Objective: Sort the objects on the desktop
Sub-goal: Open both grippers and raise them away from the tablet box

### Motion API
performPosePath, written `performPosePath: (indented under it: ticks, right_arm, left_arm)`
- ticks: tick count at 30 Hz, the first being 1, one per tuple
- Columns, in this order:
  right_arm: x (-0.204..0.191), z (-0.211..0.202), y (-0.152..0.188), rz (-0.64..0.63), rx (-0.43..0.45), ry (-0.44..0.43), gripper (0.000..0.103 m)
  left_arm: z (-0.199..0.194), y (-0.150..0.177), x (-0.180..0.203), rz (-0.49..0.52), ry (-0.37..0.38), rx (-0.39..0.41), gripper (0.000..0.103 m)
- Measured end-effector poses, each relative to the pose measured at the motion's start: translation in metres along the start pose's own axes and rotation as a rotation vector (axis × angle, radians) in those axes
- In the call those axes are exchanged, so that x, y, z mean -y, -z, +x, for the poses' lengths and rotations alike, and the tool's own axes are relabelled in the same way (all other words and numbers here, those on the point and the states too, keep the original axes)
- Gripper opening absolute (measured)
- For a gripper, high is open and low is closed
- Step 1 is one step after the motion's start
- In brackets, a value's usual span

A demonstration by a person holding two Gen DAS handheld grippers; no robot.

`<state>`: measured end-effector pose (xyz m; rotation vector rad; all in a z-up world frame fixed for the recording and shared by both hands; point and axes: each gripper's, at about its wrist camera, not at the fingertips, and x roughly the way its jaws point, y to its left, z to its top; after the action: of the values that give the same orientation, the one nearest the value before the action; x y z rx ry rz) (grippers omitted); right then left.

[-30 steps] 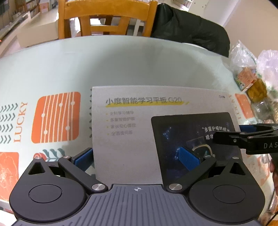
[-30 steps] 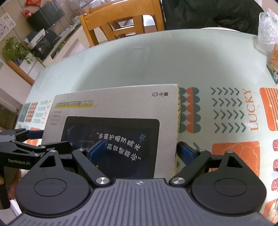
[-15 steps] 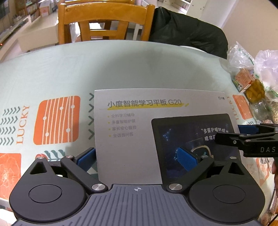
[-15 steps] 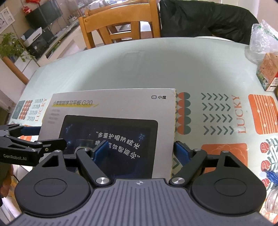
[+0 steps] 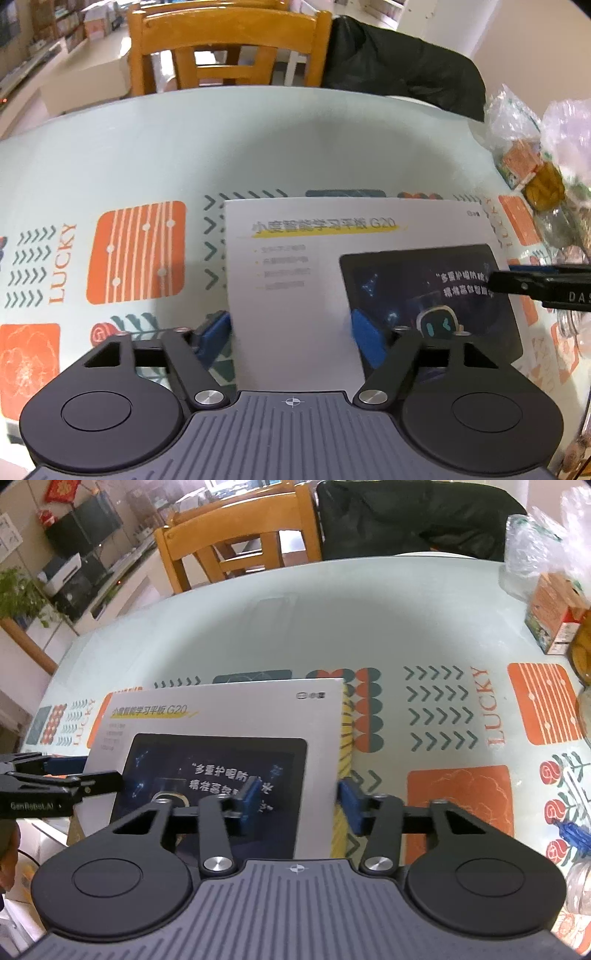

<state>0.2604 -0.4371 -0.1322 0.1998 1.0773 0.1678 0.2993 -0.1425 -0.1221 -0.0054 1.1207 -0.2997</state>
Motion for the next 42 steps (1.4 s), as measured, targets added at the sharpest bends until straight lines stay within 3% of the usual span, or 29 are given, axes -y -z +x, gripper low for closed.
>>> performPosePath:
  ticks: [5,9,12,15,17,18,19,20,21,24,26,29,34,37,42]
  right_arm:
    - [0.006,-0.009,0.007,0.004,0.021,0.006,0.032]
    - [0.006,-0.023,0.013,0.012,0.064,-0.025,0.010]
    - [0.004,-0.037,0.019,0.014,0.110,-0.065,0.010]
    - [0.006,-0.056,0.024,0.039,0.196,-0.214,0.016]
    - [0.014,-0.069,0.027,0.095,0.243,-0.383,0.021]
    - [0.018,-0.076,0.030,0.130,0.284,-0.461,0.031]
    - [0.022,-0.083,0.032,0.164,0.316,-0.536,0.040]
    - [0.025,-0.090,0.033,0.194,0.343,-0.605,0.072]
    - [0.028,-0.096,0.035,0.219,0.380,-0.654,0.103]
    - [0.035,-0.112,0.038,0.284,0.469,-0.824,0.103]
    - [0.039,-0.119,0.037,0.328,0.490,-0.943,0.103]
    - [0.039,-0.132,0.034,0.322,0.529,-1.123,0.103]
    - [0.037,-0.146,0.029,0.342,0.572,-1.402,0.103]
    - [0.035,-0.149,0.025,0.360,0.591,-1.473,0.103]
    - [0.026,-0.154,0.017,0.345,0.606,-1.530,0.103]
  left_arm:
    - [-0.010,0.002,-0.013,-0.028,-0.001,0.010,0.030]
    - [-0.017,0.006,-0.019,-0.035,-0.005,0.013,0.015]
    - [-0.024,0.010,-0.025,-0.064,0.021,0.022,0.006]
    - [-0.038,0.013,-0.026,-0.099,0.094,0.052,0.006]
    - [-0.053,0.014,-0.021,-0.093,0.147,0.102,0.015]
    - [-0.060,0.015,-0.019,-0.090,0.175,0.130,0.023]
    - [-0.070,0.015,-0.017,-0.087,0.207,0.164,0.045]
    - [-0.078,0.016,-0.015,-0.083,0.238,0.197,0.060]
    - [-0.086,0.016,-0.013,-0.078,0.268,0.230,0.063]
    - [-0.109,0.018,-0.010,-0.077,0.373,0.315,0.080]
    - [-0.121,0.018,-0.011,-0.094,0.473,0.348,0.084]
    - [-0.134,0.019,-0.011,-0.113,0.597,0.367,0.086]
    - [-0.148,0.021,-0.005,-0.110,0.729,0.387,0.087]
    - [-0.151,0.024,0.000,-0.094,0.745,0.401,0.091]
    - [-0.154,0.026,0.011,-0.041,0.695,0.427,0.095]
